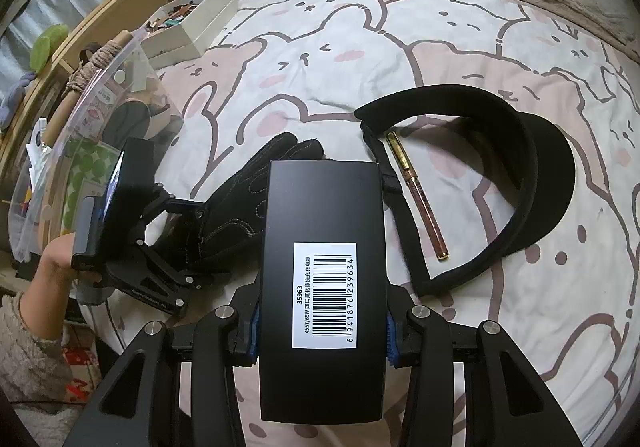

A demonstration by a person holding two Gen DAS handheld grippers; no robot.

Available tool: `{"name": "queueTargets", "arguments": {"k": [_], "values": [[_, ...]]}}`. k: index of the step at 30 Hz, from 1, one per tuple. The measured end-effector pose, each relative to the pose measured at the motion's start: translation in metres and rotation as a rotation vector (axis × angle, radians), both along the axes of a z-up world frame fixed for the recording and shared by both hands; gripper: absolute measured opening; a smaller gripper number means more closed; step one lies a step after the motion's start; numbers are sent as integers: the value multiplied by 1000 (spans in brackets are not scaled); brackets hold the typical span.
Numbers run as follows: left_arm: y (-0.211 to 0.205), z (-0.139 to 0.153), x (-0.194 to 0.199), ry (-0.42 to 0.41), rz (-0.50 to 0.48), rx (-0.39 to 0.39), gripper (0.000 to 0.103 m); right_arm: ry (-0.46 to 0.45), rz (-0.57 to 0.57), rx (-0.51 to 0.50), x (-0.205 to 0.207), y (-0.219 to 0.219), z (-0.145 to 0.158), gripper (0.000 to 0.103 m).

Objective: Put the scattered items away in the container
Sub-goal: 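Lift the glove with the left tool while the right tool holds the box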

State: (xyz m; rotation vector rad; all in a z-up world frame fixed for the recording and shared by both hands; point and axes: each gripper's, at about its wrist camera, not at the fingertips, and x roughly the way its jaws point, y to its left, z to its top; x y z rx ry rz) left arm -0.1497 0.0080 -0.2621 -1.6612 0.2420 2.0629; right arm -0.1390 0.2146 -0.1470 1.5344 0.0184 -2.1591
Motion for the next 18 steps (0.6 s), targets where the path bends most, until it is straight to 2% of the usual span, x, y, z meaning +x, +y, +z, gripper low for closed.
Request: {"name": "queueTargets", "arguments": {"k": [2, 5, 10, 13, 18], "values": [[-1, 1, 1, 3, 2, 2, 103, 0, 1, -1, 0, 0, 0, 45], [-5, 10, 6, 34, 17, 14, 92, 3, 1, -2, 0, 0, 1, 45], [-19, 30, 20, 124, 52, 70, 65, 5, 3, -1, -1, -1, 2, 45], [-24, 40, 31, 186, 61, 76, 57, 13, 6, 0, 0, -2, 4, 45], [-30, 52, 40, 252, 98, 80, 51, 31, -4, -5, 0, -3, 11, 45]]}}
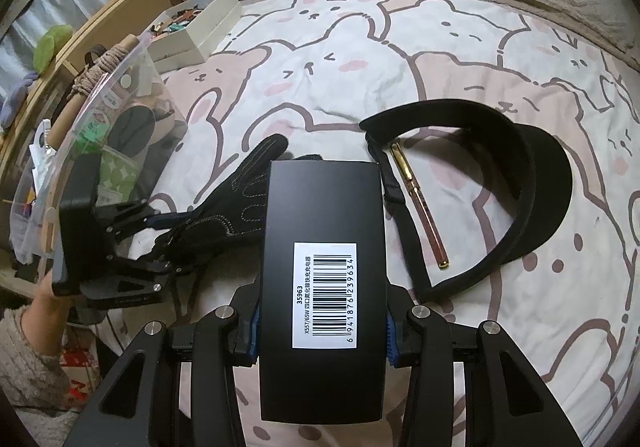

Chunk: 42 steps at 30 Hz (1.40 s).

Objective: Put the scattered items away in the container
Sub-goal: 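Lift the glove with the left tool while the right tool holds the box, then carry the glove and box toward the clear bin with both tools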

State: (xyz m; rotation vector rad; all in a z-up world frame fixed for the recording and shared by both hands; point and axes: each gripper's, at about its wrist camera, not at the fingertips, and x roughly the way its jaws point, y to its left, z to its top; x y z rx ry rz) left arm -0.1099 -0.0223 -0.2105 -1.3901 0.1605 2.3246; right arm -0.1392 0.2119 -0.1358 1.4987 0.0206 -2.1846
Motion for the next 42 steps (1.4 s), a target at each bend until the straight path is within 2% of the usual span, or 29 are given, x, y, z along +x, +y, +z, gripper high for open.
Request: {"name": "queueTargets", "arguments": {"k": [6, 11, 19, 26, 35, 42], "values": [[-16, 14, 21, 74, 97, 69, 50, 27, -15, -3, 2, 2, 9, 45], [-14, 37, 27, 130, 131, 124, 50, 69, -41, -18, 4, 9, 26, 45], [-17, 84, 51, 212, 164, 199, 50, 129, -72, -30, 13, 14, 49, 45], [-28, 126, 69, 301, 198, 285, 50, 186, -89, -82, 20, 6, 77, 45], [-63, 178, 85, 411, 314, 335, 50, 306, -55, -190, 23, -27, 129, 45], [-102, 211, 102, 489, 418, 322, 50, 363, 3, -286, 28, -64, 156, 45]]}}
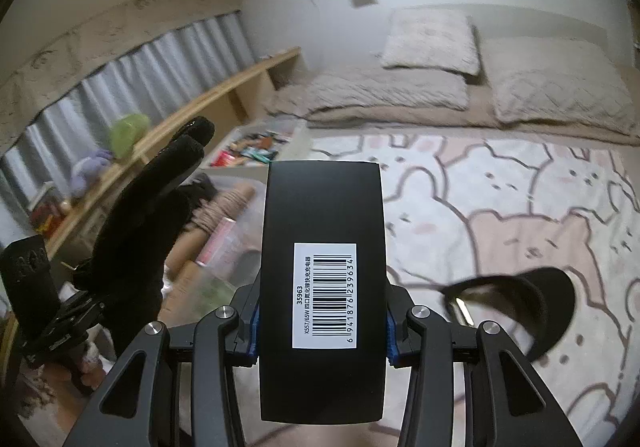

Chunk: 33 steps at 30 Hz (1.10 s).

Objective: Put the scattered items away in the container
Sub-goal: 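Carry the glove and box toward the clear bin with both tools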

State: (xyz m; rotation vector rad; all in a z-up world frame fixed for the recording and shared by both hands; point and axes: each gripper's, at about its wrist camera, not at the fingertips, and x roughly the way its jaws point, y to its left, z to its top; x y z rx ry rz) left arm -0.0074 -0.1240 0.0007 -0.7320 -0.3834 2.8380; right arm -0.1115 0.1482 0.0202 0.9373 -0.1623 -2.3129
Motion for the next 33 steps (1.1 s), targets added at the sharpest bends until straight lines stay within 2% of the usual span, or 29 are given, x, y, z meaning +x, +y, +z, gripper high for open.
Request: {"name": "queueTargets", "arguments": {"k": [9, 16, 20, 24, 33], "values": [[-54, 24, 23, 18, 138, -49, 50, 22, 87, -88, 3, -59, 18, 45], [-89, 34, 43, 33, 235, -58, 50, 1, 207, -133, 12, -110, 21, 45], [-107, 36, 55, 41, 279, -49, 50, -31, 302, -130, 19, -139, 13, 45], [-121, 37, 65, 52, 310, -31, 50, -4, 408, -95, 32, -172, 2, 45], [-141, 41, 82, 63, 352, -6, 50, -23, 591, -63, 55, -223, -23, 45]]}}
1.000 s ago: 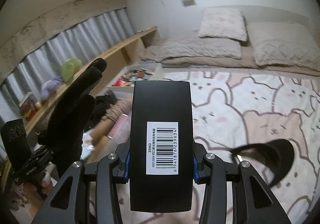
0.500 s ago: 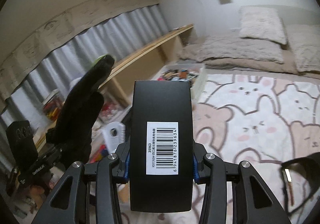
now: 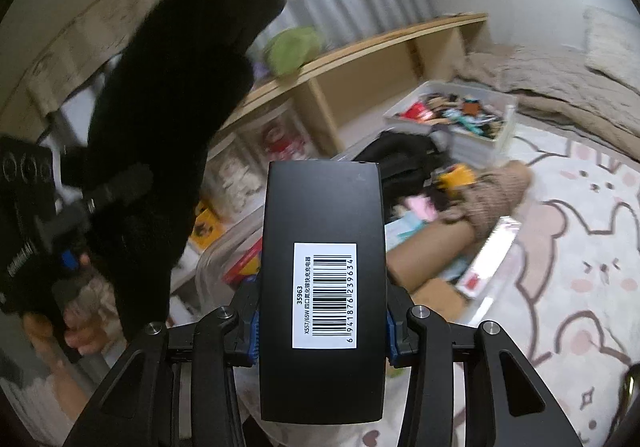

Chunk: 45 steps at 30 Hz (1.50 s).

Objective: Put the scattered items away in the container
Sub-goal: 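Carry the glove and box toward the clear bin with both tools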

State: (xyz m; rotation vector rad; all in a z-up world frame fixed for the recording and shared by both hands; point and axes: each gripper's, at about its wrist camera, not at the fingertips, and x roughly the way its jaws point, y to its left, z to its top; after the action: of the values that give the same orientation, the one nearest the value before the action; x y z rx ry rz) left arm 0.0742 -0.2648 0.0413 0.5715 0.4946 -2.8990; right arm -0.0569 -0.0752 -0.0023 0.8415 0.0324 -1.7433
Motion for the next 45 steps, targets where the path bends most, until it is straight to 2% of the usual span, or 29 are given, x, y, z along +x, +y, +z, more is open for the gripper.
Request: {"name": "queueTargets", "arguments": {"k": [5, 9, 12, 17, 20, 22, 23, 25, 32, 33, 34, 37, 41, 45], "values": [[-8, 1, 9, 2, 21, 1, 50, 66, 129, 48, 19, -19, -10, 45], [-12, -1, 12, -4, 28, 1, 50, -42, 181, 73, 16, -22, -30, 45], [-14, -3, 12, -6, 30, 7, 50, -97, 166, 79, 10, -19, -39, 44], [-14, -8, 9, -20, 23, 14, 50, -85, 147, 103, 13, -19, -49, 45], [-13, -12, 5, -30, 16, 20, 50, -74, 141, 152, 14, -23, -54, 57], [-11, -13, 3, -35, 9, 23, 50, -65, 132, 185, 11, -25, -56, 70], [-11, -14, 3, -36, 7, 23, 50, -58, 125, 190, 9, -23, -54, 70], [-10, -14, 3, -36, 5, 22, 50, -43, 98, 169, 3, -16, -44, 70], [-11, -14, 3, -31, 9, 27, 50, -25, -43, -9, -24, 29, -1, 71], [-11, -14, 3, -31, 8, 26, 50, -5, -51, -21, -23, 30, 3, 62], [-12, -14, 3, -30, 8, 26, 50, 19, -56, -19, -22, 28, 5, 45], [-11, -13, 3, -28, 12, 26, 50, 63, -55, 30, -22, 7, 5, 32], [-10, -12, 4, -28, 16, 24, 50, 85, -23, 107, -21, -26, -9, 31], [-10, -12, 4, -34, 17, 21, 50, 35, 75, 174, -13, -44, -32, 31]]}}
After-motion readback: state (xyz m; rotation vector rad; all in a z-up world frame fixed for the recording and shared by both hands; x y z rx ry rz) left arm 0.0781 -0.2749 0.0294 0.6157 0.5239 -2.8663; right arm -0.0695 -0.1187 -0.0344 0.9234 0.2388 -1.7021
